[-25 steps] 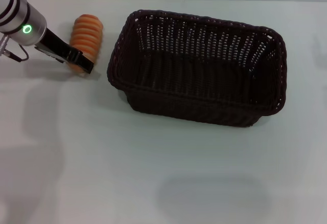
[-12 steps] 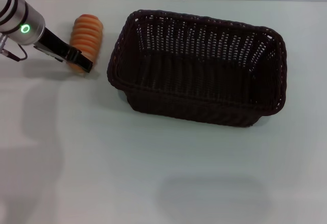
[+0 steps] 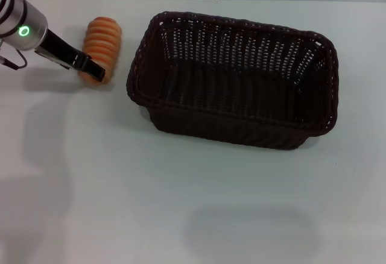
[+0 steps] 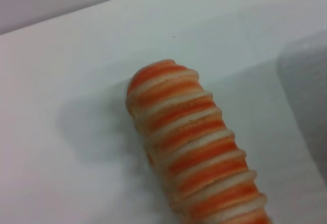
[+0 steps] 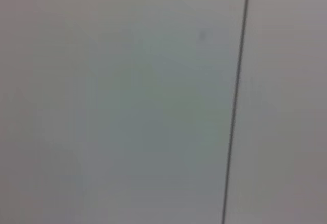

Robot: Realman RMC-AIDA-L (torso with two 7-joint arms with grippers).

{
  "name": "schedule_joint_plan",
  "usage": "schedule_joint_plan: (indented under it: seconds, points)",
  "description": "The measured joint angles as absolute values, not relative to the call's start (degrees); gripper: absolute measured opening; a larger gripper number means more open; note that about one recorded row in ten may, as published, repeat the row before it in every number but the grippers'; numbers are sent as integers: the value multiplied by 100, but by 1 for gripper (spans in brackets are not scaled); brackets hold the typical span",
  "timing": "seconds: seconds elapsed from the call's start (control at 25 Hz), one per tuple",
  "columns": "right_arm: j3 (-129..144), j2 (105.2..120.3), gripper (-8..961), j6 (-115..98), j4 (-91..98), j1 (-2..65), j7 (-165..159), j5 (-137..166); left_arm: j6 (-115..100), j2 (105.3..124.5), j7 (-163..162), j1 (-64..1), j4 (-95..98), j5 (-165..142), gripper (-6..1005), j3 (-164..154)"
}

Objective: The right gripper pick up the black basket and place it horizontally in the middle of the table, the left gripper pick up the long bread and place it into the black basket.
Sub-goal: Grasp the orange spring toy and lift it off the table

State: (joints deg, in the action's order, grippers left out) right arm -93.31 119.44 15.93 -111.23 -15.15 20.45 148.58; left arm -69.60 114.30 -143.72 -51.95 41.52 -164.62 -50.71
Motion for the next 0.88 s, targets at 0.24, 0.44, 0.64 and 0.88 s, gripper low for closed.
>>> schedule_joint_plan:
  seconds: [0.24,0.44,0.64,0.88]
  points:
    - [-9440,11944,493,1649,-10939,-1502,2033,14872,-6937,11482,-14360,-5168,4159,-16454,832,-5073]
    - [-9374,11944,493,1657,-10934,-1508,2052,14876,-6911,11533,-14354,-5167,4143,-16452,833,-5101]
    - [-9278,11944,493,1691,-10941,-1514,2076,14885,-6769,11560,-14353,-5168,4136,-16457,833,-5114]
    - [-9190,11942,493,1705,-10993,-1548,2084,14897,-6571,11562,-14371,-5168,4052,-16471,833,-5116]
